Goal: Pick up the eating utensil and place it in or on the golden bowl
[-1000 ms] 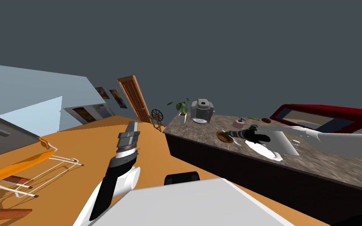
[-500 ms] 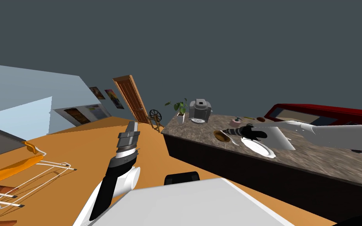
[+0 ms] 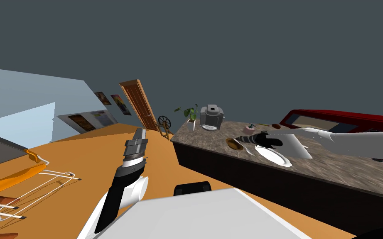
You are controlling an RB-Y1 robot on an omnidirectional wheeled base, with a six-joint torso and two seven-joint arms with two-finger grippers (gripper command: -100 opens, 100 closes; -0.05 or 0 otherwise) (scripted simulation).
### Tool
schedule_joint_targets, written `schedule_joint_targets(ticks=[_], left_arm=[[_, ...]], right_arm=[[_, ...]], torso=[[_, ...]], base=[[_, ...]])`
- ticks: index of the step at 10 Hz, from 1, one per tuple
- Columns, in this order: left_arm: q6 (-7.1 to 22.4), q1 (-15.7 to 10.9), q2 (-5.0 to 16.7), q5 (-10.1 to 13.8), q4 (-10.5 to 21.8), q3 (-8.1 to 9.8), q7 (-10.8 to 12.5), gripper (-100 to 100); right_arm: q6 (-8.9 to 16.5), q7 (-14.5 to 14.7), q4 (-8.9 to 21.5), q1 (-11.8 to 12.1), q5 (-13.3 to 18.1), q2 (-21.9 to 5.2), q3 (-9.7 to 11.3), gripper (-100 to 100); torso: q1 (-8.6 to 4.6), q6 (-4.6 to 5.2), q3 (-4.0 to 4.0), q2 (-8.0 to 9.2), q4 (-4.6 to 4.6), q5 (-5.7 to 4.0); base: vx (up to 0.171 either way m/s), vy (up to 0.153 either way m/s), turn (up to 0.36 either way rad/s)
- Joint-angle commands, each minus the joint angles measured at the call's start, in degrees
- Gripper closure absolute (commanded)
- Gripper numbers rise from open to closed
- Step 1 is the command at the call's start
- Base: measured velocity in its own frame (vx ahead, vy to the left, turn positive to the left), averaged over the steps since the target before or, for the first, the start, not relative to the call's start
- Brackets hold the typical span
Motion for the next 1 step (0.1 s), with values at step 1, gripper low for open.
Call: schedule_joint_targets(ticks=[1], left_arm=[[0.0, 0.0, 0.0, 0.0, 0.0, 0.0, 0.0, 0]], right_arm=[[0.0, 0.0, 0.0, 0.0, 0.0, 0.0, 0.0, 0]], torso=[[0.0, 0.0, 0.0, 0.0, 0.0, 0.0]], base=[[0.0, 0.0, 0.0]])
